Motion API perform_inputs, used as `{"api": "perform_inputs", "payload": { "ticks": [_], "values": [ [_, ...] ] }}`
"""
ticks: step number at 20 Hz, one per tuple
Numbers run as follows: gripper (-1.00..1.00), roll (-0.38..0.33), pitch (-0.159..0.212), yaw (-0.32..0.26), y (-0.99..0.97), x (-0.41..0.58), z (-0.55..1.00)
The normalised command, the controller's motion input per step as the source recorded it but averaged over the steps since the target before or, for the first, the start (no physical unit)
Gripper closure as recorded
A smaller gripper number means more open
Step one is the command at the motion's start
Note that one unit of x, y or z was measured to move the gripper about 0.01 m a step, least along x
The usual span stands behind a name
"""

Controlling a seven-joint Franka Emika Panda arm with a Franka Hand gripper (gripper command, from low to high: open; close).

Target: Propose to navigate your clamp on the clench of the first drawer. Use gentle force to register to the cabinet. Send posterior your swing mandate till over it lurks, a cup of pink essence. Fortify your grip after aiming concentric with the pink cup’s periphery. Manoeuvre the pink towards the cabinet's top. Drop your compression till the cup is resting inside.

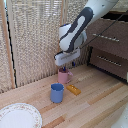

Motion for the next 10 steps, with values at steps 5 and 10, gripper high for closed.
{"api": "perform_inputs", "payload": {
  "ticks": [5,10],
  "values": [
    [-1.0,0.092,-0.092,-0.083,-0.14,0.138,-0.37],
    [1.0,0.019,-0.028,-0.08,-0.01,-0.003,-0.12]
  ]
}}
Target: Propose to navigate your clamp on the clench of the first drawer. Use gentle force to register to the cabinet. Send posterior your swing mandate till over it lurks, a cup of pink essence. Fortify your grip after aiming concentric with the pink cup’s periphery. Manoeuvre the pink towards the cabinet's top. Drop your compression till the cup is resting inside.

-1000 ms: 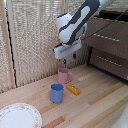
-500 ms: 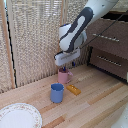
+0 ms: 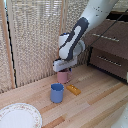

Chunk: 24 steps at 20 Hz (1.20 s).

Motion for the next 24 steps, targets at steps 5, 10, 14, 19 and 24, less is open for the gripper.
{"api": "perform_inputs", "payload": {
  "ticks": [5,10,14,19,24],
  "values": [
    [1.0,0.0,0.032,0.009,0.0,-0.036,-0.1],
    [1.0,0.0,0.002,-0.001,0.0,0.006,-0.01],
    [1.0,0.0,0.0,0.006,0.0,-0.014,0.0],
    [1.0,-0.003,-0.048,-0.213,0.06,-0.099,0.1],
    [1.0,-0.018,-0.055,-0.365,0.03,0.0,0.45]
  ]
}}
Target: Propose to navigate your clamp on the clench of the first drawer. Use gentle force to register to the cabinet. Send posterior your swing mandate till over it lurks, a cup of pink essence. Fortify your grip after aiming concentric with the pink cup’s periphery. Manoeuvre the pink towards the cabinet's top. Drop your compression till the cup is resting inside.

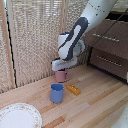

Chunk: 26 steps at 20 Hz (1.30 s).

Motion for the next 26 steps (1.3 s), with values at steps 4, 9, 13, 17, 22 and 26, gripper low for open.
{"api": "perform_inputs", "payload": {
  "ticks": [4,9,13,17,22,26],
  "values": [
    [1.0,-0.003,-0.035,-0.369,0.0,0.0,0.6],
    [1.0,0.015,-0.039,-0.343,0.0,-0.013,0.72],
    [1.0,0.051,-0.021,-0.319,0.01,-0.016,0.76],
    [1.0,0.025,-0.026,-0.302,0.04,-0.001,0.84],
    [1.0,0.055,-0.034,-0.29,0.05,-0.045,0.8],
    [1.0,0.063,-0.04,-0.29,0.05,-0.049,0.78]
  ]
}}
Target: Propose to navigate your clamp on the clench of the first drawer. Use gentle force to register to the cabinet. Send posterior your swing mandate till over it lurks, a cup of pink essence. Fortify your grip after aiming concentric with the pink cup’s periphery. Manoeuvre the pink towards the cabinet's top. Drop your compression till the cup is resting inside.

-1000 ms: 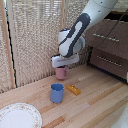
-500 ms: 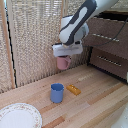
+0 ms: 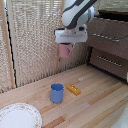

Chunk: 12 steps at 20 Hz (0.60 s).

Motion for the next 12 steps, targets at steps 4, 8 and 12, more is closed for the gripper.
{"api": "perform_inputs", "payload": {
  "ticks": [4,8,12],
  "values": [
    [1.0,0.058,-0.043,-0.294,0.05,-0.044,0.79],
    [1.0,0.021,-0.037,-0.317,0.02,-0.022,0.83],
    [1.0,-0.018,0.002,-0.342,0.0,0.021,0.83]
  ]
}}
